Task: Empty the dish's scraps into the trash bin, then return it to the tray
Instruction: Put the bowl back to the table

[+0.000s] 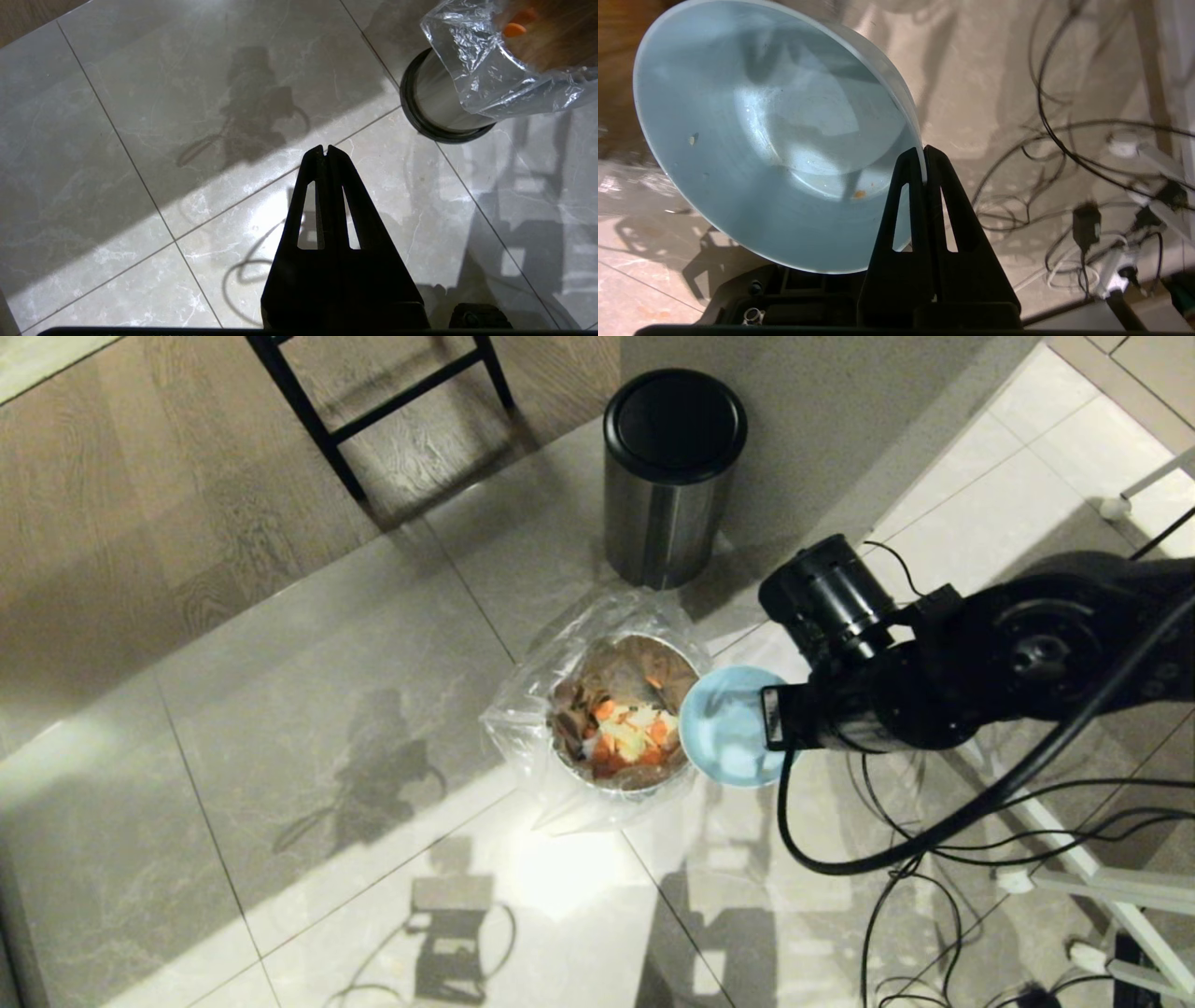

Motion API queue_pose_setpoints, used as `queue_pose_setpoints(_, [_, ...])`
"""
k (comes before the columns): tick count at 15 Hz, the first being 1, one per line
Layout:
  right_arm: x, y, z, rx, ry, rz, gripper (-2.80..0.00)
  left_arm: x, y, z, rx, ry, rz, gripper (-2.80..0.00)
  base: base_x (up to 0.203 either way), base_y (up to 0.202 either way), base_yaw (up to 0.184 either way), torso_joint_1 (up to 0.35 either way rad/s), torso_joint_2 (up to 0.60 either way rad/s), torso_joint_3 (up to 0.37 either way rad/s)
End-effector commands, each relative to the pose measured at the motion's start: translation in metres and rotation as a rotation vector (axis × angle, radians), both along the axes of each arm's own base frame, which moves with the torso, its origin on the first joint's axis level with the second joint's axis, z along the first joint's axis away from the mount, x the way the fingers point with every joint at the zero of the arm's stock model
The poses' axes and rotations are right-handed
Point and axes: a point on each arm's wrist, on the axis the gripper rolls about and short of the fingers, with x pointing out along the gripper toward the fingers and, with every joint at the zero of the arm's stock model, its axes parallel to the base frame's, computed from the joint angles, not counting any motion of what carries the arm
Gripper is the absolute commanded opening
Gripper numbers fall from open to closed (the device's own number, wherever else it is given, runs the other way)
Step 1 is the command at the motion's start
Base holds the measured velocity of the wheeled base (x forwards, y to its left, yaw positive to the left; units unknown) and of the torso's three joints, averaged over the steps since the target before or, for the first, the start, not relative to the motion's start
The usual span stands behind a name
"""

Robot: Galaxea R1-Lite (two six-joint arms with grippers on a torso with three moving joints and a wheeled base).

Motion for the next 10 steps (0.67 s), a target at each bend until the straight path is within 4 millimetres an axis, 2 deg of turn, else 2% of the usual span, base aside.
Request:
queue_pose_setpoints(1, [-0.004,-0.012,0.002,0.0,0.0,-0.027,-2.8,0.0,0.0,0.0,-0.001,0.001,0.0,-2.8,0.0,0.0,0.0,0.0,0.0,0.0])
queue_pose_setpoints(6, [0.022,-0.037,0.012,-0.051,-0.082,-0.049,-2.8,0.0,0.0,0.0,-0.001,0.0,0.0,-2.8,0.0,0.0,0.0,0.0,0.0,0.0])
queue_pose_setpoints(10, [0.031,-0.051,0.014,-0.122,-0.167,-0.009,-2.8,0.0,0.0,0.0,-0.001,0.001,0.0,-2.8,0.0,0.0,0.0,0.0,0.0,0.0])
